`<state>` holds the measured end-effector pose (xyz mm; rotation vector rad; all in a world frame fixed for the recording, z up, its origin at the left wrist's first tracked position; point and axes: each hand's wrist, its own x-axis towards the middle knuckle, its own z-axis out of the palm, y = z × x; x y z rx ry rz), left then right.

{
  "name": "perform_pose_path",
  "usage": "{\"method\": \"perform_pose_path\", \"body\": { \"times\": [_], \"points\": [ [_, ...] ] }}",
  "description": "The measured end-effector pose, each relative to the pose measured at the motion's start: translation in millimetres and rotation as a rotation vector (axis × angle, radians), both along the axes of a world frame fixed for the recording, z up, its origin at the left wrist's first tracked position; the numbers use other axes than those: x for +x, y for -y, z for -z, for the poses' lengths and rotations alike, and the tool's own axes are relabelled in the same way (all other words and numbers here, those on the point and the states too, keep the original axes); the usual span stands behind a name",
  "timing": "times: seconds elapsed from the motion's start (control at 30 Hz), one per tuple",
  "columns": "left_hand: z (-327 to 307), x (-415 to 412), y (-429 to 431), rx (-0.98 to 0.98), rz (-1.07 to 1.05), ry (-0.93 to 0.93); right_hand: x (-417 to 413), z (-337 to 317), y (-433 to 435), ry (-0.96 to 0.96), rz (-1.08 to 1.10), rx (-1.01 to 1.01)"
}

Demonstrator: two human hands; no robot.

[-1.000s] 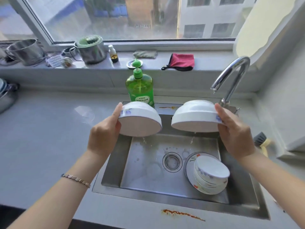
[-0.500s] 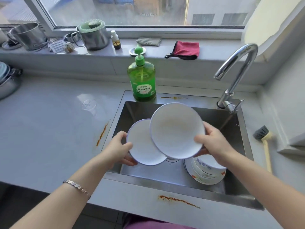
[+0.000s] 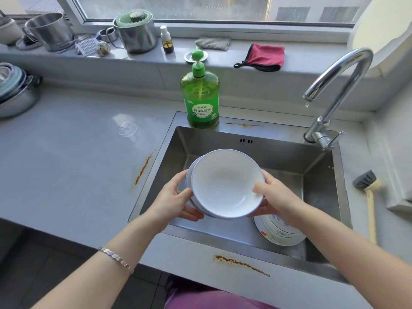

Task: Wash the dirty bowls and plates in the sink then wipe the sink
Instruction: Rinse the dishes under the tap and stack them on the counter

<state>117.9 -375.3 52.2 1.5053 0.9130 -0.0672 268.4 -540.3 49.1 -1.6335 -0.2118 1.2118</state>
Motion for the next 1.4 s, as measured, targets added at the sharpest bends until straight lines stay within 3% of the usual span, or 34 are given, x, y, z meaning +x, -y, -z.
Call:
{"method": "perform_pose_path", "body": {
  "times": [0.43,0.63,0.77,1.0,1.13,1.4],
  "points": [
    [4,-5,7,0.05,0.079,-0.013,-11,13,-8,0.062,0.025,0.02],
    [21,-25,-35,0.045,0.064,-0.053,-26,20,-48,0.337,-0.115,-0.04],
    [23,-44,-88,-0.049,-0.043,-0.034,-37,23,-111,0.412,-0.237,-0.104],
    [39,-61,-237,-0.118,-0.264,-0.087,-59,43,-283,0.31,-0.08,-0.115],
    [58,-51,-314,-0.117,-0.342,-0.073,-51,55,-374,0.36,-0.098,-0.169],
    [91,-28,-391,-0.099,-0.428,0.048,-42,70,-442,0.236,-0.119,-0.104]
  ]
}}
